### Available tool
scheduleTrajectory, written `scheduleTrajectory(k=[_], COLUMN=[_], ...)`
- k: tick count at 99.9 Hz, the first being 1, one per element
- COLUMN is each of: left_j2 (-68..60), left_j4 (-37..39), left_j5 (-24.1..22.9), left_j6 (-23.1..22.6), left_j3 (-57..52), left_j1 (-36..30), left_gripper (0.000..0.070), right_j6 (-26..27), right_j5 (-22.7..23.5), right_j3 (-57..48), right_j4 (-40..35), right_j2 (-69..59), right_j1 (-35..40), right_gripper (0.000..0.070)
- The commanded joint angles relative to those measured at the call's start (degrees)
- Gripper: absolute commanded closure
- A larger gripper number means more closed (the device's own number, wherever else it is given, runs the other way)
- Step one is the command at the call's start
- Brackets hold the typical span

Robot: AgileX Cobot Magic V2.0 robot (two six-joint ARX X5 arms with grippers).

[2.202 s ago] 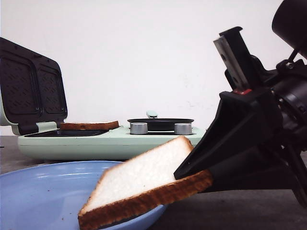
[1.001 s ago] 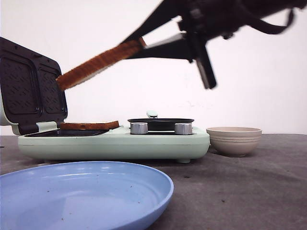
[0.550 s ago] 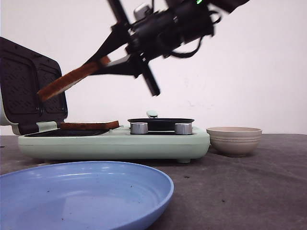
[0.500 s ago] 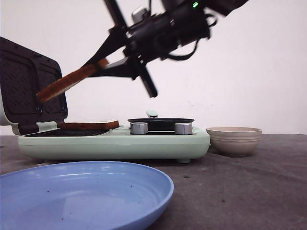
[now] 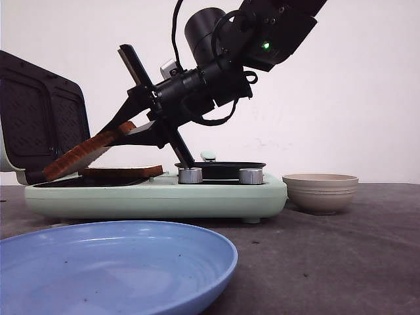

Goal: Make breakfast with bread and shrimp
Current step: 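Carry the bread slice with the right gripper over the nearer press plate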

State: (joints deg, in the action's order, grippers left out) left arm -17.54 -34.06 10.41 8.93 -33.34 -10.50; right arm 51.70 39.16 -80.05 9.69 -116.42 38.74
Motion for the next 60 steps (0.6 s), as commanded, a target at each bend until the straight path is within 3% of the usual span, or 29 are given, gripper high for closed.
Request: scheduleTrajectory(k=[1, 46, 50, 57, 60], left_j2=[0.07, 0.07, 0.07, 0.07, 0.07], left_j4=[0.61, 0.63, 0.63, 0.63, 0.63], left_j5=[-0.11, -0.11, -0.11, -0.11, -0.11], left_j6=[-0.48, -0.48, -0.48, -0.48, -0.48], left_j3=[-0.22, -0.22, -0.22, -0.22, -0.22], left_j1=[0.00, 0.00, 0.00, 0.00, 0.00], left_gripper=[0.0000, 0.0000, 0.0000, 0.0000, 0.0000], right_j6=[0.37, -1.11, -1.18, -1.09, -0.90], right_j5=[-0.37, -2.32, -2.25, -2.51, -2.84], right_j3=[-1.33, -1.33, -1.33, -1.33, -1.36], right_j4=[0.22, -1.57, -1.44, -1.05, -0.87], right_j2=[-2.38, -3.91, -3.91, -3.91, -3.91], right_j1=[0.39, 0.87, 0.87, 0.87, 0.87], right_gripper=[0.0700, 0.0700, 0.0666, 0.0512, 0.0481])
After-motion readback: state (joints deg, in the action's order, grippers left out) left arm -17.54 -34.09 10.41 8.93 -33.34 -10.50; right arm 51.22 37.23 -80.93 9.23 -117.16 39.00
